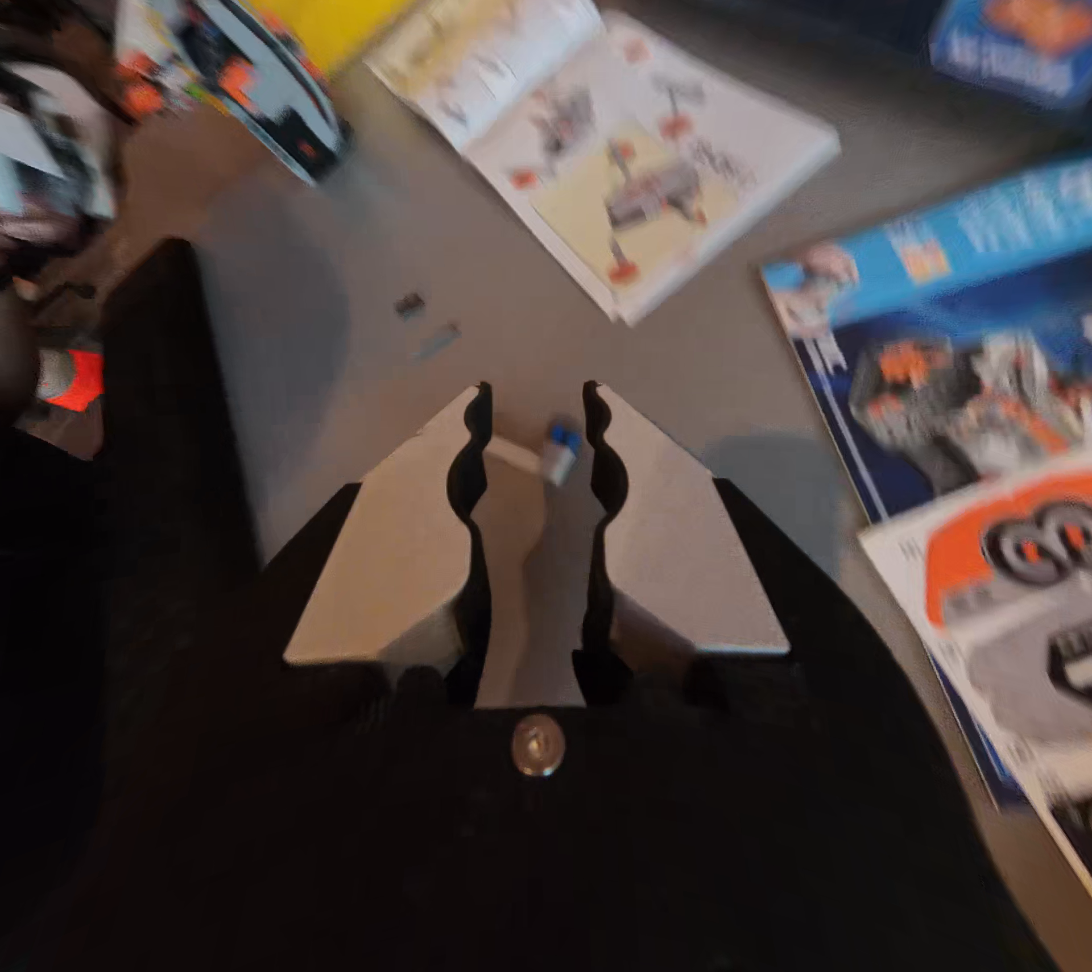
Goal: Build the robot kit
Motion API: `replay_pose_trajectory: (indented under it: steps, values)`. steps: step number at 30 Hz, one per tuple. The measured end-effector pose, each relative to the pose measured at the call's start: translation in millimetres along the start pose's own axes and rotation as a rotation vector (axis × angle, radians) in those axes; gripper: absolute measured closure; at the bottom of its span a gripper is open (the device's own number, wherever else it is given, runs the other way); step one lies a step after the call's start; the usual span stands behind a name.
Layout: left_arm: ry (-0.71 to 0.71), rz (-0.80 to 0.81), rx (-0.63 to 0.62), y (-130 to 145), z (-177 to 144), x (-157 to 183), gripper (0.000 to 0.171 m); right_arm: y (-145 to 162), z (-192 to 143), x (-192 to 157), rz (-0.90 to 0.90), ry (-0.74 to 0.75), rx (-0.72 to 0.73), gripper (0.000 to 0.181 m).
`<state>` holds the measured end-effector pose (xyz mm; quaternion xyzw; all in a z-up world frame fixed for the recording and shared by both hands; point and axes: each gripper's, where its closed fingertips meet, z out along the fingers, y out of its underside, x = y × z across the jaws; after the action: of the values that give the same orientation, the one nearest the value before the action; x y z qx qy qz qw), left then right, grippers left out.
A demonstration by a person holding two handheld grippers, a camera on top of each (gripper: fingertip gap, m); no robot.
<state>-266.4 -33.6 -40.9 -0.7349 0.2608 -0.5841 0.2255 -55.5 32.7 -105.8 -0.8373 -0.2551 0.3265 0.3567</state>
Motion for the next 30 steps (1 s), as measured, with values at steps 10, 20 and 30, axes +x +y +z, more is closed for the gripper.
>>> replay_pose_trajectory:
  steps: [10, 20, 30]
  values:
    - [0.056, -0.049, 0.07, -7.3, 36.7, -4.4, 0.166, -64.7, 84.0, -158.7, -0.596, -0.154, 0.346, 0.156]
    - [0.121, -0.129, 0.057, -6.9, 37.0, -3.1, 0.166, -64.7, 86.6, -172.2, -0.677, -0.15, 0.393, 0.172]
    - [0.067, -0.048, -0.041, 5.8, 42.2, 0.7, 0.149, -69.0, 83.9, -164.8, -0.623, -0.097, 0.413, 0.179]
